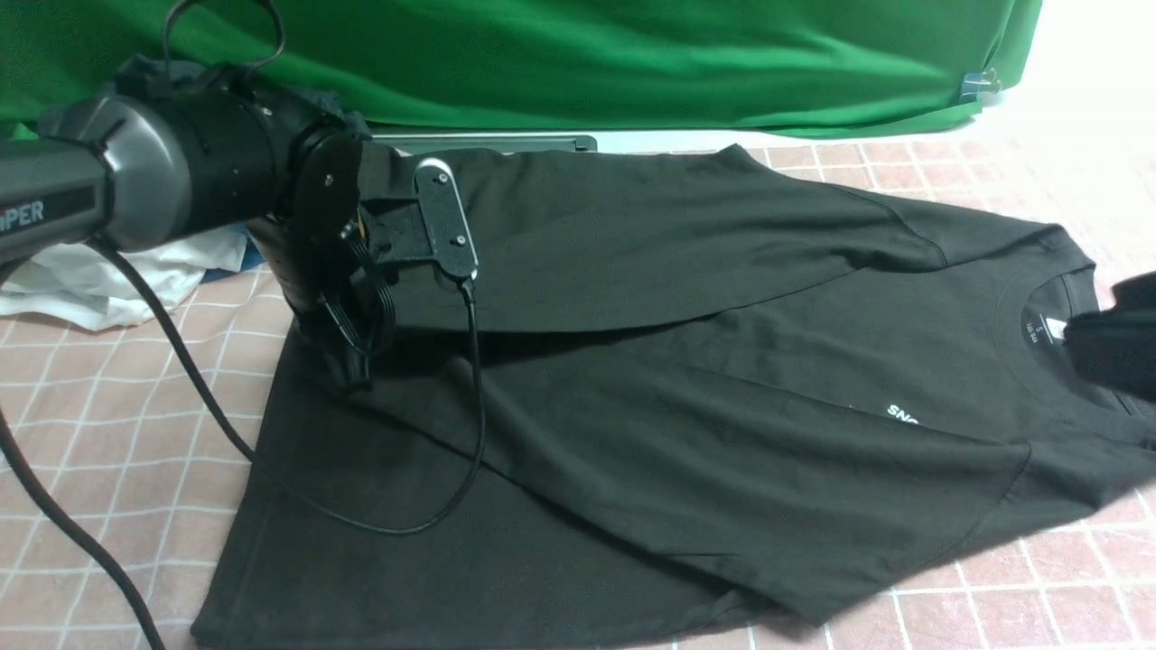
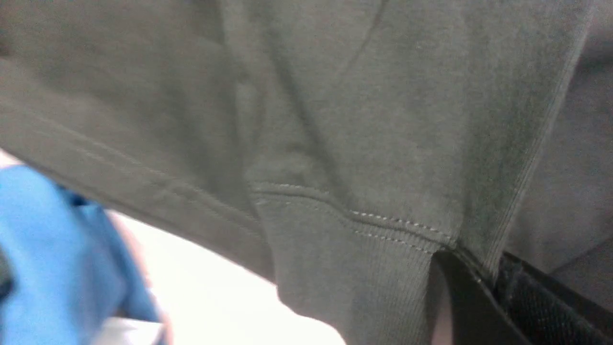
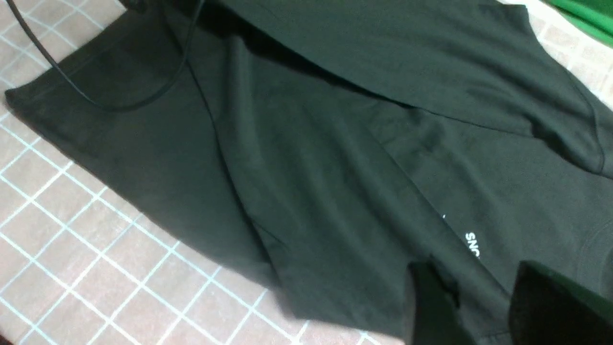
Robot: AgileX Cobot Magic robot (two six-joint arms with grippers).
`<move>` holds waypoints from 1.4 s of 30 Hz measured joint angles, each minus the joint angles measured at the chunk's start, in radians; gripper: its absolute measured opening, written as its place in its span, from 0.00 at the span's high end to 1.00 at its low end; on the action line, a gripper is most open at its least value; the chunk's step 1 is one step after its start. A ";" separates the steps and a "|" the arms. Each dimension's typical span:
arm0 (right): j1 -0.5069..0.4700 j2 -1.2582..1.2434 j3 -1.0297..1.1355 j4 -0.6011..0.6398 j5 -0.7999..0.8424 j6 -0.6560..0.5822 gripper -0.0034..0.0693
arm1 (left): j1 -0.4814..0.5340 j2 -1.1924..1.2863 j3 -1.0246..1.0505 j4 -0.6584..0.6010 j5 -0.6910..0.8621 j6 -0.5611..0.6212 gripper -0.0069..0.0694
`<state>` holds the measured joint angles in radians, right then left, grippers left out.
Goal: Fold a long-sleeved shirt over a pink coffee tablecloth.
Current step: 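Fold the left side of the dark shirt inward over its body with the left gripper, then grasp the near edge of the shirt at its hem and shoulder corners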
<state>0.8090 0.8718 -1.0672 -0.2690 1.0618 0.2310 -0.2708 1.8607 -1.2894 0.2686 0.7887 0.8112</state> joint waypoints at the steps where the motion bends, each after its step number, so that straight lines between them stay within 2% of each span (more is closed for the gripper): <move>1: 0.000 0.000 0.013 0.000 -0.003 0.000 0.63 | 0.000 0.000 0.000 -0.028 0.009 0.000 0.83; 5: 0.000 0.000 0.049 0.002 -0.013 0.000 0.63 | 0.000 -0.001 0.000 -0.106 0.051 -0.003 0.64; 7: 0.000 0.000 0.055 0.003 -0.015 -0.001 0.63 | 0.000 -0.011 0.001 -0.134 0.079 -0.022 0.49; 8: 0.000 0.000 0.056 0.003 -0.016 -0.001 0.63 | 0.000 -0.011 0.001 -0.134 0.079 -0.022 0.47; 11: 0.000 0.000 0.059 0.003 -0.016 -0.002 0.63 | 0.000 -0.064 0.002 -0.209 0.107 -0.034 0.21; 14: 0.000 -0.001 0.059 0.003 -0.008 -0.002 0.63 | -0.001 -0.132 0.014 -0.269 0.118 0.002 0.11; 17: 0.000 -0.007 0.068 0.004 0.013 -0.006 0.63 | -0.011 -0.205 0.078 -0.304 0.157 0.028 0.13; 20: 0.000 -0.021 0.075 0.005 0.023 -0.011 0.63 | -0.018 -0.280 0.206 -0.328 0.176 0.075 0.26; 24: 0.000 -0.050 0.091 0.007 0.022 -0.034 0.63 | -0.019 -0.395 0.407 -0.359 0.177 0.247 0.47; 27: 0.000 -0.051 0.104 0.007 0.015 -0.050 0.63 | -0.019 -0.444 0.490 -0.359 0.181 0.290 0.52; 32: 0.000 -0.051 0.143 0.008 -0.038 -0.067 0.63 | -0.017 -0.455 0.587 -0.314 0.158 0.318 0.46; 33: 0.000 -0.051 0.151 0.013 -0.051 -0.071 0.63 | -0.017 -0.456 0.617 -0.263 0.128 0.322 0.41; 37: 0.000 -0.050 0.154 0.036 -0.067 -0.082 0.63 | -0.017 -0.451 0.659 -0.183 0.065 0.326 0.31; 42: 0.000 -0.050 0.154 0.058 -0.076 -0.084 0.63 | -0.017 -0.413 0.669 -0.139 -0.075 0.310 0.29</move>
<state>0.8090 0.8217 -0.9134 -0.2114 0.9855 0.1475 -0.2878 1.4476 -0.6206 0.1300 0.7134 1.1214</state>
